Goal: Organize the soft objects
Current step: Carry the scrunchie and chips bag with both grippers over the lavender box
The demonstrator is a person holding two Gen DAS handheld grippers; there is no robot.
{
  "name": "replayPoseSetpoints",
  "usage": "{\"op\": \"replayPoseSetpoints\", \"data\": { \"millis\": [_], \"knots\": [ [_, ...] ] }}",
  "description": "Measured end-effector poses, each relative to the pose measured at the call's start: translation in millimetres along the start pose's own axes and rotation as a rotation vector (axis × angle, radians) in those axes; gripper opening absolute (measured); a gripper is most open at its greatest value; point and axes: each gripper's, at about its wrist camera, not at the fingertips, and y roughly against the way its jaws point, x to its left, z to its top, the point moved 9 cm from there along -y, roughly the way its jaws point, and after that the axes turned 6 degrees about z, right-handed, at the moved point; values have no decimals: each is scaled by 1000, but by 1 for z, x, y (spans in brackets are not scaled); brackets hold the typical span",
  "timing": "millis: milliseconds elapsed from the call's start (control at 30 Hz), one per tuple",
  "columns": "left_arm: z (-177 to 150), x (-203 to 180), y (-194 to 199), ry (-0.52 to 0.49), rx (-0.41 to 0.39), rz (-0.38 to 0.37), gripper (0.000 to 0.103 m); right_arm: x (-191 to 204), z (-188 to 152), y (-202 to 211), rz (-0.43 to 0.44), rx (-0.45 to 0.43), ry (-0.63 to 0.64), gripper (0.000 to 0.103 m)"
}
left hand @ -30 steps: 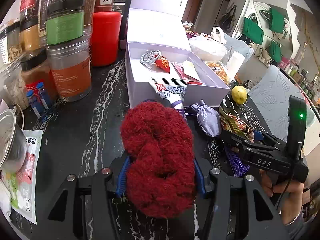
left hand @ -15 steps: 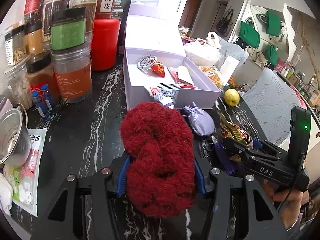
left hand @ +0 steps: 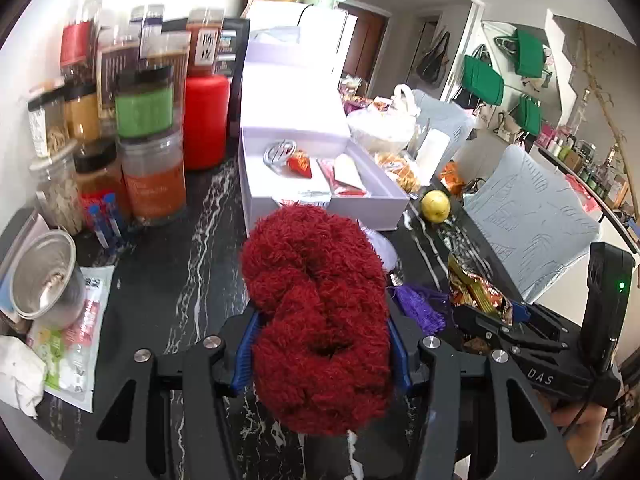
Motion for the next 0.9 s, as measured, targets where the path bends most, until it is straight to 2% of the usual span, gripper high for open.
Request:
{"op": "replayPoseSetpoints", "data": {
  "millis": [200, 500, 900],
  "knots": [
    [16, -7, 21, -17, -43, -1, 53, 10, 9, 23, 4, -39, 20, 70],
    [57, -13, 38, -43, -109, 14, 53, 23, 45, 43, 9, -104, 68, 70],
    [109, -11, 27, -74, -155, 38, 53, 34, 104, 49, 6, -161, 141, 70]
  ]
}}
